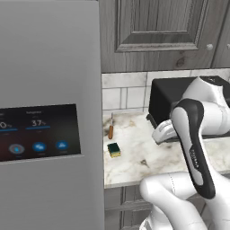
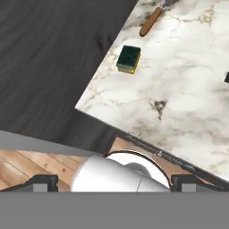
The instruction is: Place the sponge inside the microwave to prepare for sanitizing.
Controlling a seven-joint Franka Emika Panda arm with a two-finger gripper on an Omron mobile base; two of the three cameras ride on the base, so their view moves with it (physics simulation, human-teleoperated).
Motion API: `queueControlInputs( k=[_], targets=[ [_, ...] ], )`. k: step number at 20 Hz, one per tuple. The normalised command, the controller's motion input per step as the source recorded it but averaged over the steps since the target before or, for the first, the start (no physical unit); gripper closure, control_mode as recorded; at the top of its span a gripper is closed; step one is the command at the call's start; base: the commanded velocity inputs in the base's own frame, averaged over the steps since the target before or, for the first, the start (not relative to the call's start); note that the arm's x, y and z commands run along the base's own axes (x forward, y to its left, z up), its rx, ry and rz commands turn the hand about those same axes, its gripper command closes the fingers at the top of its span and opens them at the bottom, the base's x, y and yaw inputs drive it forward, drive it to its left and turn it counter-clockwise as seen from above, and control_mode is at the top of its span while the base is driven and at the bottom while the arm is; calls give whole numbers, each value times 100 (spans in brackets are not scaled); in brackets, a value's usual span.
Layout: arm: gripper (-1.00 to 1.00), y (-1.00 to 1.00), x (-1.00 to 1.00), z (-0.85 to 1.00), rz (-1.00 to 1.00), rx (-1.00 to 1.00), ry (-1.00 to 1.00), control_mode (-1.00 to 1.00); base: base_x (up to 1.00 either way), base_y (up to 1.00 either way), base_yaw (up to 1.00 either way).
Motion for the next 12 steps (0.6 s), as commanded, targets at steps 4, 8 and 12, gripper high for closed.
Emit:
queueControlInputs(
  k=[4,8,12],
  targets=[
    [-100,30,32,-41,11,3,-2,-100,0,0,0],
    [-100,20,54,-30,-1,6,1,-100,0,0,0],
    [-100,19,55,-30,-3,9,1,-100,0,0,0]
  ],
)
